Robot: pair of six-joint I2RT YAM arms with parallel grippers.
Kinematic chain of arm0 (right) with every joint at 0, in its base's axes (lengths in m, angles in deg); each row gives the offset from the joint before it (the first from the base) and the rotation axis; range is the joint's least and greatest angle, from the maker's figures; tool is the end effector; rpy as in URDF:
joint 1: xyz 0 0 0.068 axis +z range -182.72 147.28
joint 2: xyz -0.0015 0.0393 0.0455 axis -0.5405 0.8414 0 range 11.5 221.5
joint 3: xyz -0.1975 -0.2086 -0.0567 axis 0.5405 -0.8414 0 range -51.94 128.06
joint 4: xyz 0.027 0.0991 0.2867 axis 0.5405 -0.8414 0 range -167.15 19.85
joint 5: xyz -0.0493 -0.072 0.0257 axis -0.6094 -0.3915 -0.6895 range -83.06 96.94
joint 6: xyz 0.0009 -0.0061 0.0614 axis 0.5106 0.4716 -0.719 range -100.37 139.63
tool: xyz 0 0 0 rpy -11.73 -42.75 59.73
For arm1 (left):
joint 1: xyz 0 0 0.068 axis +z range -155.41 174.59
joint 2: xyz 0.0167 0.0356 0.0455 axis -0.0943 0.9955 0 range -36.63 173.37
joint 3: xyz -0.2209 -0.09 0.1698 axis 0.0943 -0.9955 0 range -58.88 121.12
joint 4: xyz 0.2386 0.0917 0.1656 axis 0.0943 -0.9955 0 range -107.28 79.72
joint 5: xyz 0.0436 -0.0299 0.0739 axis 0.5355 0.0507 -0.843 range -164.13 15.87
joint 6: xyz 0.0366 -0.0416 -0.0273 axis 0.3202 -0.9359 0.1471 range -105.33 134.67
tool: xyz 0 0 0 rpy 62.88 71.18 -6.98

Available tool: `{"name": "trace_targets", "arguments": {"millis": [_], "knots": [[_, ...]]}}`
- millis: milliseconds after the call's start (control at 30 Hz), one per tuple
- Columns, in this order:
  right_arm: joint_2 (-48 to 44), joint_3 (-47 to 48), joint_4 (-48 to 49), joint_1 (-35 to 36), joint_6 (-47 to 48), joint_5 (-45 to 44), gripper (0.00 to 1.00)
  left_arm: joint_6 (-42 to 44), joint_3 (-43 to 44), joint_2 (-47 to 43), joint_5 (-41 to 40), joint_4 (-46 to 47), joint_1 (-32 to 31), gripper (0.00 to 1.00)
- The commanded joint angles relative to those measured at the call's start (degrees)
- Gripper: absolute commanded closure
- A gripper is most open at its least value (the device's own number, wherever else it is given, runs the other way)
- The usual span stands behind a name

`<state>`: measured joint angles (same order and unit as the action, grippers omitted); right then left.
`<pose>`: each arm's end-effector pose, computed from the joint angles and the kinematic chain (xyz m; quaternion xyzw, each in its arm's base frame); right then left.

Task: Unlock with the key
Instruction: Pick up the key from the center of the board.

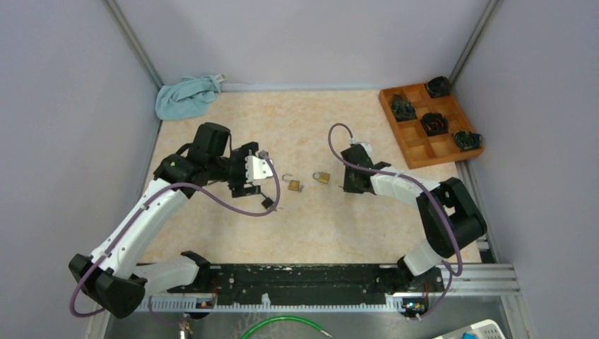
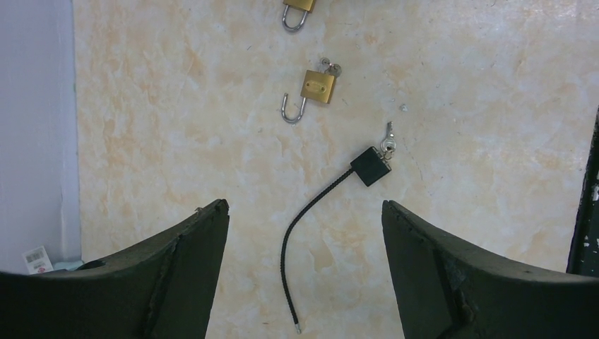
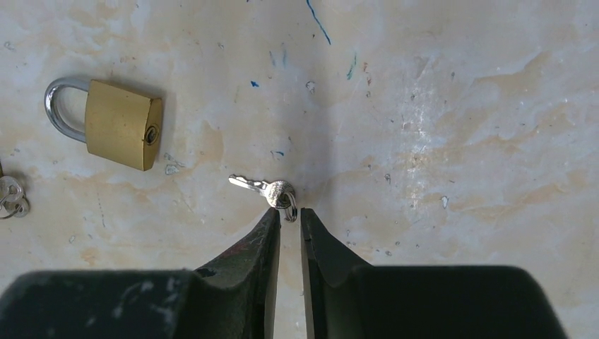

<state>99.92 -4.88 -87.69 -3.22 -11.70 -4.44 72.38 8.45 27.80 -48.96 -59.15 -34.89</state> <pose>0.2933 0.1553 0.1485 0.0419 0.9581 0.0527 0.2784 0.2209 -0.1477 0.3614 0.6831 0.5989 -0.1067 0.4041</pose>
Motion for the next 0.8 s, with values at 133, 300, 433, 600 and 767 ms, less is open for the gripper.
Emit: {"name": "trace_targets", "arguments": {"millis": [133,300,433,600,767], "knots": [[1.5,3.8,1.8,-0.1,-0.5,-1.7,0.89,0.7,-0.2,-2.0,1.5,-1.0,0.3,0.16],[1.3,4.1,1.3,-0.2,-0.2,-1.9,1.0,0.6,-0.1,-2.4,1.4,-0.8,0.2,0.14],[1.5,4.1,0.7,-0.1,0.4,-1.5,0.98,0.9,-0.7,-4.1,0.9,0.9,0.3,0.12],[2.5,3.5,0.6,-0.1,0.7,-2.0,0.94,1.3,-0.7,-4.6,1.8,0.3,0.2,0.11],[3.0,3.2,1.0,-0.2,0.8,-2.2,0.93,1.3,-0.3,-5.1,2.5,-0.2,0.3,0.12]]}}
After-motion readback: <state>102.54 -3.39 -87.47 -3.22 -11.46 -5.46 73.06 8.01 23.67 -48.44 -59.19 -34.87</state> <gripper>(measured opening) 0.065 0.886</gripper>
